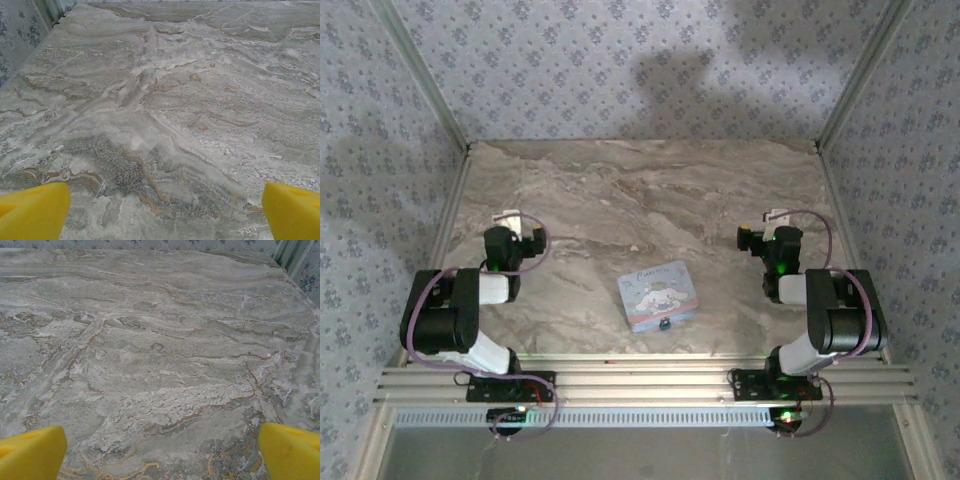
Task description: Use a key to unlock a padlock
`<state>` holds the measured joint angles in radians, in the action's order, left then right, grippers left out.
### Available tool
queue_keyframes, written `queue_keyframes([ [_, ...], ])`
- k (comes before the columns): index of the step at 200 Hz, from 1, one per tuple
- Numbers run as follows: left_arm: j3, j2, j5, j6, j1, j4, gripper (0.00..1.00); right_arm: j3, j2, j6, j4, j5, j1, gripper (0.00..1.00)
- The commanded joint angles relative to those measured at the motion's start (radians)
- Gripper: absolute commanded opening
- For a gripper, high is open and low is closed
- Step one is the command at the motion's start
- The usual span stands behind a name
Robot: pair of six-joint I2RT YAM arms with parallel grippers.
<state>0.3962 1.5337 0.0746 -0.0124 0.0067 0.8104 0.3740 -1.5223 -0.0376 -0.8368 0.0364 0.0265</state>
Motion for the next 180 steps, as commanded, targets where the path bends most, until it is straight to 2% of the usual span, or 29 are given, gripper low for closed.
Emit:
queue_keyframes([
  [1,0.018,-0.001,-0.011,-0.011,0.004,0.0,0.98,0.013,-0.003,0.013,0.016,-0.007,0.006,1.0],
  [180,0.017,-0.001,-0.011,-0.012,0.004,-0.001,0.98,0.014,-0.003,0.018,0.018,-0.024,0.015,1.0],
])
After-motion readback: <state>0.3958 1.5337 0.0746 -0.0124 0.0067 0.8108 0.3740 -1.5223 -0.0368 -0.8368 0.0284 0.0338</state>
